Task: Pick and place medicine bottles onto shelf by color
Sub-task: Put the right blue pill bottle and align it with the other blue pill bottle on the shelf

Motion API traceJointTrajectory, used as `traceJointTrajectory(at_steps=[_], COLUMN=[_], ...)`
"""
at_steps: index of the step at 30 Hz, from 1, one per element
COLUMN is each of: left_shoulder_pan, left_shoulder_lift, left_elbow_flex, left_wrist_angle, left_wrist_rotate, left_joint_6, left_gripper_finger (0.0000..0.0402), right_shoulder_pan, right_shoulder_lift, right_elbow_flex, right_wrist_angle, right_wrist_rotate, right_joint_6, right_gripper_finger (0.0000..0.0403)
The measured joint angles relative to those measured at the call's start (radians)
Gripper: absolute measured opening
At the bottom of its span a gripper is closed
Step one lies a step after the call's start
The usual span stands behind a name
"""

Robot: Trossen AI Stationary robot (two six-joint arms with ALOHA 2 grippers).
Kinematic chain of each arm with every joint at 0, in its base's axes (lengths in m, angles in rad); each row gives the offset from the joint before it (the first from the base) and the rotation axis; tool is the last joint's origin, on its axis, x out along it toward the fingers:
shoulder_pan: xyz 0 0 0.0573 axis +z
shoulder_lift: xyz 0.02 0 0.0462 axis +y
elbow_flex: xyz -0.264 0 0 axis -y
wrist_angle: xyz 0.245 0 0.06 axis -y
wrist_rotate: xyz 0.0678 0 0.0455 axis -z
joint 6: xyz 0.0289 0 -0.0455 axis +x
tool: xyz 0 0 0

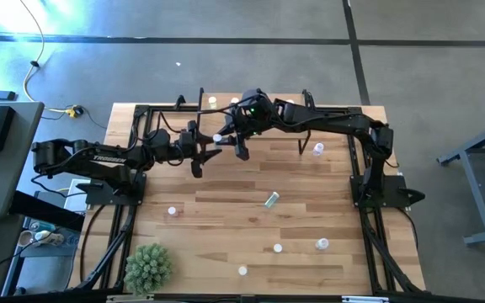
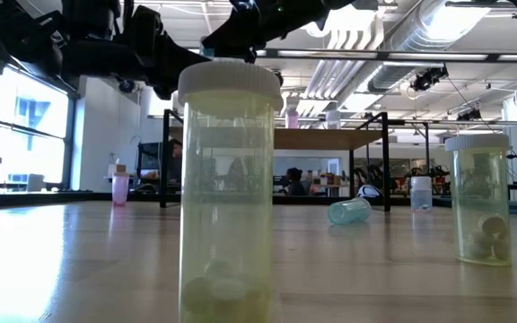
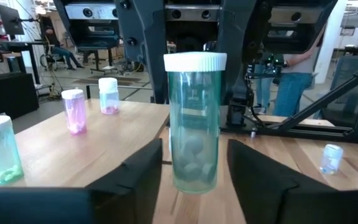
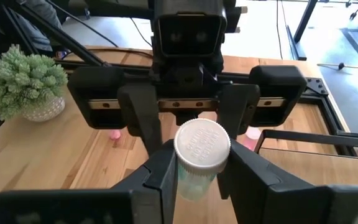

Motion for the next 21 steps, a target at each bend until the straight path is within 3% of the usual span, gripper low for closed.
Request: traceJointTrajectory(at_steps=[7, 21], left_shoulder_pan=[0.0, 0.021], left_shoulder_lift=[0.0, -0.049], left_elbow_flex=[0.0, 0.0], left_wrist_angle=[-0.001, 0.006], left_wrist_rotate=[-0.002, -0.006], left_joint_6=[-0.009, -0.007], left_gripper_finger=[0.0237, 0.0239], right_shoulder_pan=[-0.007, -0.105], right_shoulder_lift=[-0.005, -0.136], right_elbow_flex=[0.0, 0.0], right_wrist_angle=[-0.008, -0.041], right_wrist_rotate=[0.0, 0.008], right_joint_6=[0.023, 0.01], right_gripper_finger=[0.0101, 0.0101])
